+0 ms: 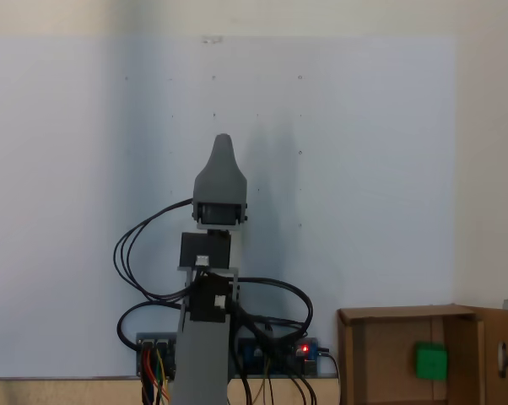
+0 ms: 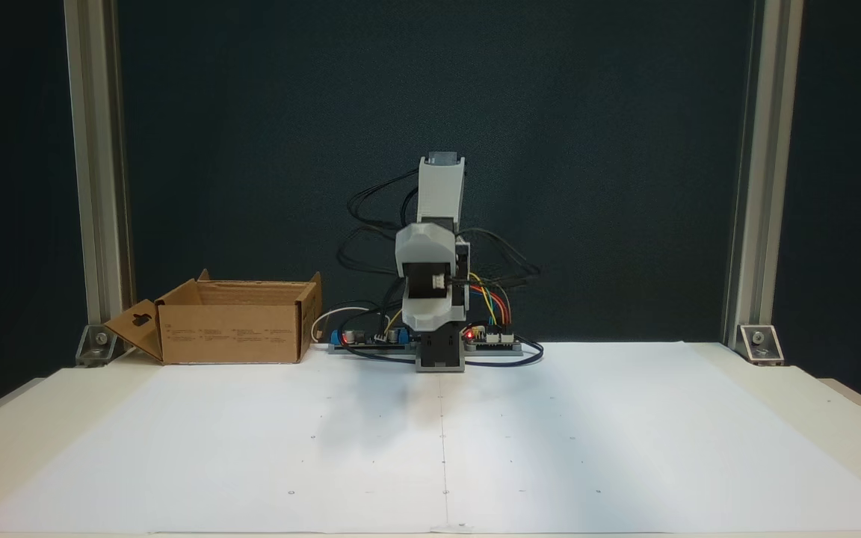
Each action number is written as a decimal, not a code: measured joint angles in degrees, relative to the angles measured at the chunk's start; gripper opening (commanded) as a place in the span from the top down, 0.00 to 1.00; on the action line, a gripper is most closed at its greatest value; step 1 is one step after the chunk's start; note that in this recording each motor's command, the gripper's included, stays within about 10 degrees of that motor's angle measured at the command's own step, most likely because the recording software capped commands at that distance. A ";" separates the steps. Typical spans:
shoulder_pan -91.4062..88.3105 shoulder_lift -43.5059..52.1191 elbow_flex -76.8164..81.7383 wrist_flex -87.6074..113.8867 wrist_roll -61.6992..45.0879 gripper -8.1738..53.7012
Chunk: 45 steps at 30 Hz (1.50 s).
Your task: Grasp a green dice and put it in the bin.
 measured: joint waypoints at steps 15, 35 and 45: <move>-0.18 0.00 4.48 -20.04 0.00 0.13; -0.26 0.00 6.24 -38.76 0.00 0.13; -0.26 0.00 6.24 -38.76 0.00 0.13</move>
